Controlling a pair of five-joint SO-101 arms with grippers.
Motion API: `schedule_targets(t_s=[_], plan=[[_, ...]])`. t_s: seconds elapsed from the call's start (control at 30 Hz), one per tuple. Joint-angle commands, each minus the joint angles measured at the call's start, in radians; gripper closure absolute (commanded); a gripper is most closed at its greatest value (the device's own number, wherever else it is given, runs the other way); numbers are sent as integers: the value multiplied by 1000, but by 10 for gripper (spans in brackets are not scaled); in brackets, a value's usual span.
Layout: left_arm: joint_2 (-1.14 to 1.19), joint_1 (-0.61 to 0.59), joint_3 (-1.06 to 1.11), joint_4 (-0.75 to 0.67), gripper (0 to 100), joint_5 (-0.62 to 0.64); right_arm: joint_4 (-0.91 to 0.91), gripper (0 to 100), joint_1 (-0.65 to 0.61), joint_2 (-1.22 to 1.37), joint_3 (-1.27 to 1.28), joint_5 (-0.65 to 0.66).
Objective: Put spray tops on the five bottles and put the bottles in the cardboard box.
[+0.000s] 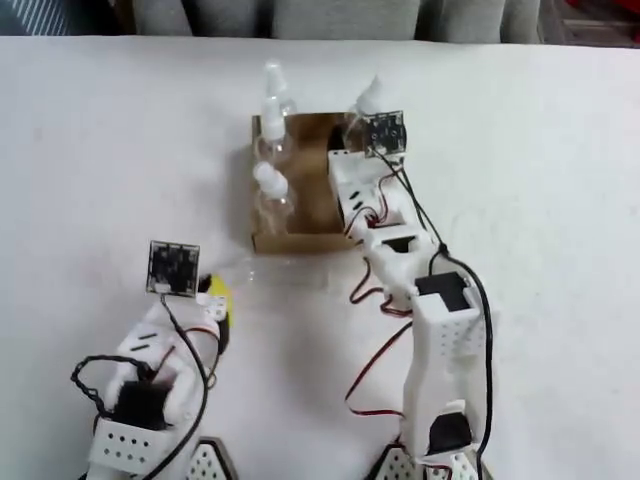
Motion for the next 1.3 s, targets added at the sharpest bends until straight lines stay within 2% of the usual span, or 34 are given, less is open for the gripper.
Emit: schedule_targets(t_s=[0.0, 0.87, 1.27], plan=[[-5, -8, -2, -3, 978, -14, 10, 659, 1, -64, -8, -9], [-5, -8, -2, -3, 978, -14, 12, 659, 2, -140, -2, -11], [-5, -8, -2, -3, 978, -14, 12, 659, 2, -346, 118, -12]])
